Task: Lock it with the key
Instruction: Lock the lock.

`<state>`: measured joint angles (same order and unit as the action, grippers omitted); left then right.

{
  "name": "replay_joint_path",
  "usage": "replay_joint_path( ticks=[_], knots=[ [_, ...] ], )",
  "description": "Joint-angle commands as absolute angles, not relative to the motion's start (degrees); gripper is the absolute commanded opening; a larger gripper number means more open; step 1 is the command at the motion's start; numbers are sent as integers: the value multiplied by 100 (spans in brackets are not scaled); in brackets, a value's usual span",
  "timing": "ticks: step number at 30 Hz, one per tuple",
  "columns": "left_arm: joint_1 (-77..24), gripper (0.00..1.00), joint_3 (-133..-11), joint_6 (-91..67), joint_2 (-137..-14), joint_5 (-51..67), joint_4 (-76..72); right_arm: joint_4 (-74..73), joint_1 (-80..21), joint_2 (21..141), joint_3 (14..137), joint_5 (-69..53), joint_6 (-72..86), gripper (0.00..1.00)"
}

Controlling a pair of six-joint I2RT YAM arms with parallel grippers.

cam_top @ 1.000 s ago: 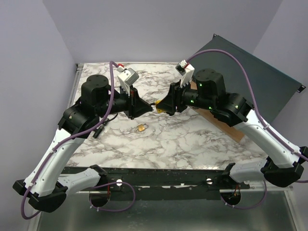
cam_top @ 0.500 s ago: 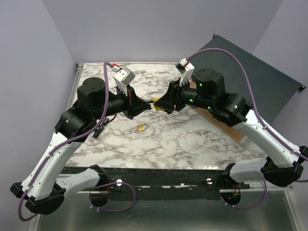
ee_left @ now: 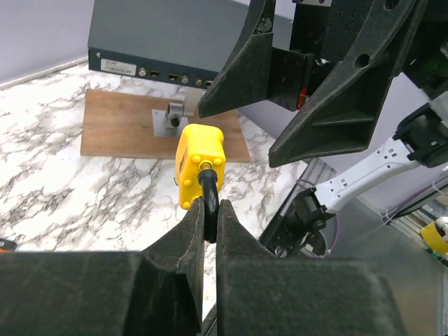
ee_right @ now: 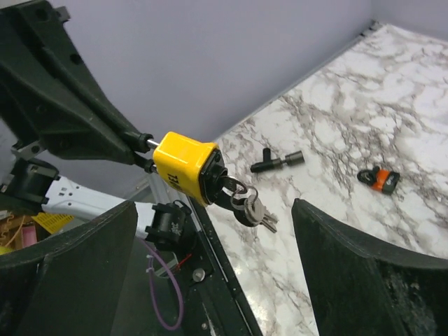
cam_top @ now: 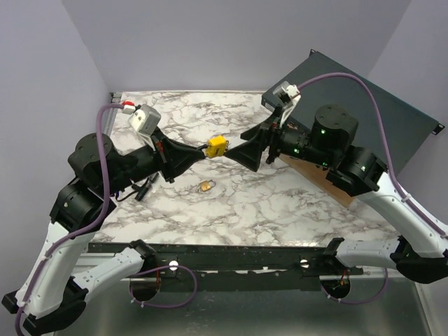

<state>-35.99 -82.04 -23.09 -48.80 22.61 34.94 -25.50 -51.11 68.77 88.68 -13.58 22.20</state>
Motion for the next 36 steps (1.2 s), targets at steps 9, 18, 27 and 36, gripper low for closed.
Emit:
replay_joint_path(
  ticks=[9, 18, 27, 36],
  knots=[
    [-3590, 0, -8668, -2843, -4577, 3660, 2577, -1118, -5124, 6338, 8742, -3562, 1472, 96],
    [-3595, 0, -8426, -3476, -4429, 4265, 1821, -786, -5127, 6440, 8744, -4192, 1661, 92],
    [-3590, 0, -8188, -3713, -4368, 4203, 1554, -54, -5132, 6647, 8594, -4750, 2258, 88],
    [-3594, 0, -8145, -3700, -4351, 4060, 1564, 88, -5169, 6753, 8480, -4548, 2390, 70]
  ],
)
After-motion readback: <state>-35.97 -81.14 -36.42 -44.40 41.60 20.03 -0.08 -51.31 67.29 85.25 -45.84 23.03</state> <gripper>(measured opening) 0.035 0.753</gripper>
